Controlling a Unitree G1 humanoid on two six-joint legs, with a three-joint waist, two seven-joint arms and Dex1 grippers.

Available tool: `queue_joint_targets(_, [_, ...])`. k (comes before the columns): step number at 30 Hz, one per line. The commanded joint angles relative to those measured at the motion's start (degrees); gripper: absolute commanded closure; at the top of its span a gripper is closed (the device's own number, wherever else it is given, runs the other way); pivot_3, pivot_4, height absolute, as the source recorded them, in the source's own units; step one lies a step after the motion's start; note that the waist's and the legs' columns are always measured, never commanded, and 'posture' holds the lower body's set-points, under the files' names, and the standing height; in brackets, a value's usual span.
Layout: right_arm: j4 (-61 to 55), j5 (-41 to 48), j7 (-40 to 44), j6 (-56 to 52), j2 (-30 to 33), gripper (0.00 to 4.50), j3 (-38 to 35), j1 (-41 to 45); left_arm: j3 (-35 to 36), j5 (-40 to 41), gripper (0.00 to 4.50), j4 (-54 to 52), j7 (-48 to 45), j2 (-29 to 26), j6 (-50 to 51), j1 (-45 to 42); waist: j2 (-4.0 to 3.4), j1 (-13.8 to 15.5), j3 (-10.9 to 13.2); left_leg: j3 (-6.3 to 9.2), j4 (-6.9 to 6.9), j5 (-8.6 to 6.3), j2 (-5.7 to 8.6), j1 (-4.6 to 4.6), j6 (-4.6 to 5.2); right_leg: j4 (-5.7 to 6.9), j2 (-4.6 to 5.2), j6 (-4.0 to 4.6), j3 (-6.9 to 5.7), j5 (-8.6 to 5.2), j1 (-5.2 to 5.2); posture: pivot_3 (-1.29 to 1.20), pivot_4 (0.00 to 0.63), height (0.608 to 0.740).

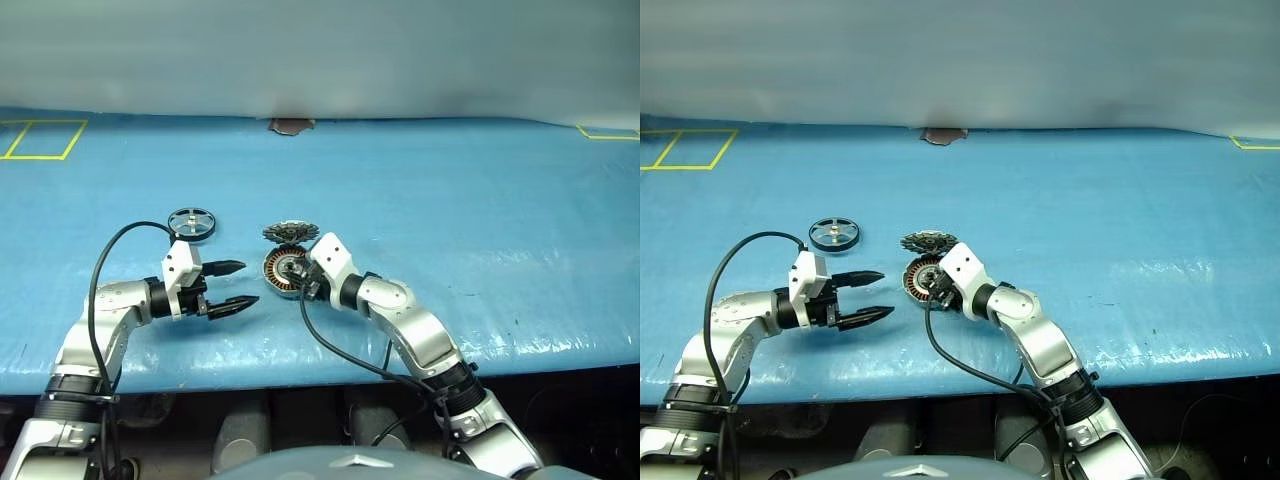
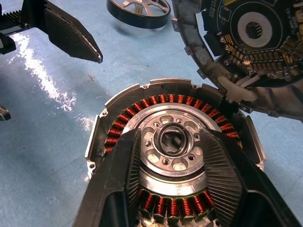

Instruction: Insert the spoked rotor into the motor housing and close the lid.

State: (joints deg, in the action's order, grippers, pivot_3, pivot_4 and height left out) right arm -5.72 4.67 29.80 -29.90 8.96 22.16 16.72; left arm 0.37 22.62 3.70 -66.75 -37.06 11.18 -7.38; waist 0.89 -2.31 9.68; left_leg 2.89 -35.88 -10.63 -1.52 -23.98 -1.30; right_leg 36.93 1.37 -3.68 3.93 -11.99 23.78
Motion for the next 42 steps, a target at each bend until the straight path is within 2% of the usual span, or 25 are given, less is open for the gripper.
queue_joint_targets(1, [-1.58, -0.30, -0.58, 1.61, -0.49, 2.43, -0.44, 0.45, 0.96, -0.15, 0.46, 0.00, 0.16, -0.10, -1.45, -0.57, 0.00, 0.00, 0.00, 0.00, 0.00, 0.00, 0.00, 0.00, 0.00, 0.00, 0.00, 0.00, 0.00, 0.00, 0.00, 0.00, 0.150, 0.740])
queue_joint_targets(7, [-1.94, 0.30, -0.13, 1.66, -0.72, 2.43, -0.52, 0.54, 0.74, -0.36, 0.46, 0.58, 0.40, -0.01, -2.20, -0.71, 0.00, -0.01, 0.00, 0.00, 0.04, 0.00, 0.00, -0.01, 0.00, 0.00, 0.00, 0.01, 0.00, -0.01, 0.02, 0.00, 0.150, 0.740])
queue_joint_targets(10, [-1.50, 1.16, 0.13, 1.83, -1.44, 3.00, -0.86, 0.53, 0.68, -0.49, 0.46, 0.75, 0.56, 0.08, -2.58, -0.61, 0.00, -0.01, 0.00, 0.00, 0.04, 0.00, 0.00, -0.01, 0.00, 0.00, 0.00, 0.01, 0.00, -0.01, 0.03, 0.00, 0.150, 0.740])
queue_joint_targets(14, [-1.33, 1.06, 0.17, 1.85, -1.67, 4.29, -0.78, 0.68, 0.68, -0.65, 0.46, 0.88, 0.82, 0.09, -2.96, -0.49, 0.00, -0.01, 0.00, 0.00, 0.04, 0.00, 0.00, -0.01, -0.01, 0.00, 0.00, 0.01, 0.00, -0.01, 0.03, 0.00, 0.150, 0.740])
queue_joint_targets(15, [-1.29, 1.08, 0.20, 1.88, -1.73, 4.49, -0.80, 0.71, 0.71, -0.69, 0.46, 0.88, 0.92, 0.08, -3.01, -0.46, 0.00, -0.01, 0.00, 0.00, 0.04, 0.00, 0.00, -0.01, -0.01, 0.00, 0.00, 0.01, 0.00, -0.01, 0.03, 0.00, 0.150, 0.740])
queue_joint_targets(27, [6.25, -0.37, -0.88, 2.74, -3.31, 4.49, -0.74, 1.22, 0.91, -1.45, 0.46, 1.14, 1.33, 0.16, -3.49, -0.37, 0.00, -0.23, 0.00, 0.00, 0.05, 0.00, 0.00, 0.02, -0.01, 0.00, 0.00, 0.02, 0.00, -0.01, 0.01, 0.00, 0.150, 0.740])
queue_joint_targets(36, [-0.08, 0.70, -0.50, 2.34, -2.08, 4.49, -1.14, 0.65, 1.21, -1.34, 0.46, 1.32, 1.96, 0.28, -3.54, -0.09, 0.00, -0.25, 0.00, 0.00, 0.07, -0.01, 0.01, 0.00, -0.01, -0.02, 0.01, 0.02, 0.00, -0.01, 0.01, 0.00, 0.150, 0.740])
queue_joint_targets(42, [2.55, 0.15, -0.88, 2.33, -2.64, 4.49, -0.77, 1.44, 1.01, -1.40, 0.46, 1.86, 1.94, 0.53, -3.75, -0.53, -0.01, -0.45, 0.01, 0.00, 0.09, -0.01, -0.01, 0.01, -0.01, -0.01, -0.01, 0.04, 0.00, -0.02, 0.04, 0.00, 0.150, 0.740])
